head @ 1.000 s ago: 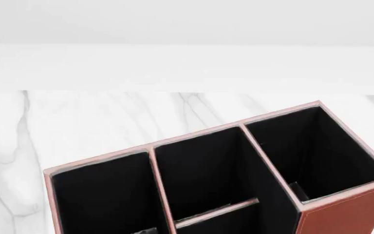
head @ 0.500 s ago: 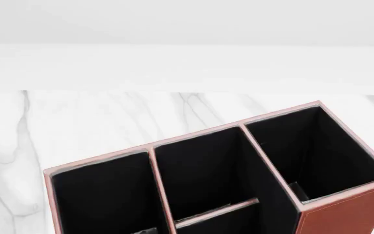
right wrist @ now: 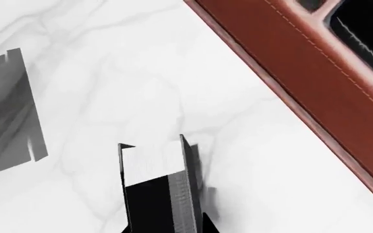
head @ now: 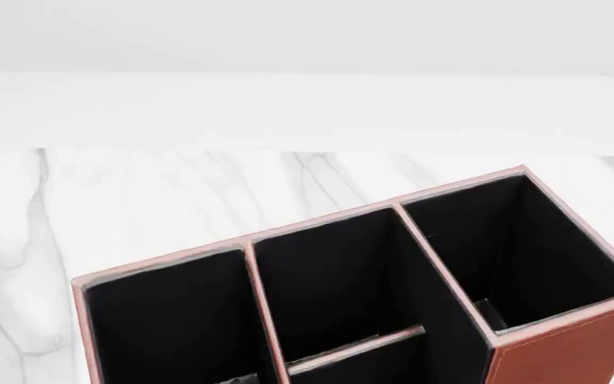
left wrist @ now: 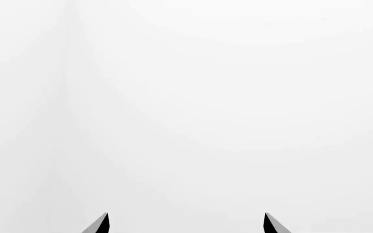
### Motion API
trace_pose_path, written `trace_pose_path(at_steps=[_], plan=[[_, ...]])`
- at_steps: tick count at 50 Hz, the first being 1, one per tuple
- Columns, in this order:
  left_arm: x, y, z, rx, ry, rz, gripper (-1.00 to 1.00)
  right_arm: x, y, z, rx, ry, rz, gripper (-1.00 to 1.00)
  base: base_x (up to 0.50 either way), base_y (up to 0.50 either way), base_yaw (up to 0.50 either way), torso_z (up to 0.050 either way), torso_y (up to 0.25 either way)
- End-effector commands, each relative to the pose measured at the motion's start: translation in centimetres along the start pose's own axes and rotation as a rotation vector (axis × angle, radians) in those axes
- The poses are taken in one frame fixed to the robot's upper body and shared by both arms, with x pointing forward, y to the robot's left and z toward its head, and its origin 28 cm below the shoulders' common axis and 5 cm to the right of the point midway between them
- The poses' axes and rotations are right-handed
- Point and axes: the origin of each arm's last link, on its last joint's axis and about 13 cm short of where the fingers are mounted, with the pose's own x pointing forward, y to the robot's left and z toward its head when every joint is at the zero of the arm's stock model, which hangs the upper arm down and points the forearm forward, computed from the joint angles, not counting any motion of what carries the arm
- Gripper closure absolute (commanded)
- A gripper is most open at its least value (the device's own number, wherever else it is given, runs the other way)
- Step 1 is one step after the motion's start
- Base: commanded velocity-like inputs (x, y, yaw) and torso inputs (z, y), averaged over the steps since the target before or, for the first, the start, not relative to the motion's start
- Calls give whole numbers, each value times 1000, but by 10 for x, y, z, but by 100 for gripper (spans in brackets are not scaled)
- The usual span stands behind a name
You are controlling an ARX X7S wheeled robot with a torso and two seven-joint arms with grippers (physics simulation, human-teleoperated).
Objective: Pick up the book and place it in the front compartment of the caddy.
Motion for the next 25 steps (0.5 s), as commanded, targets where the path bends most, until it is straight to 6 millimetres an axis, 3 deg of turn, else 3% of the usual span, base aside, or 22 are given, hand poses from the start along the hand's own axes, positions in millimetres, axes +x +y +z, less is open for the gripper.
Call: trace_pose_path(at_steps=[1, 25], plan=[[1, 2, -1, -12, -1, 15, -100, -17, -3, 14, -45, -99, -38, 100, 0, 0, 0, 0, 0], [1, 2, 0, -12, -1, 15, -100, -95, 1, 59, -175, -251, -174, 100, 0, 0, 0, 0, 0]])
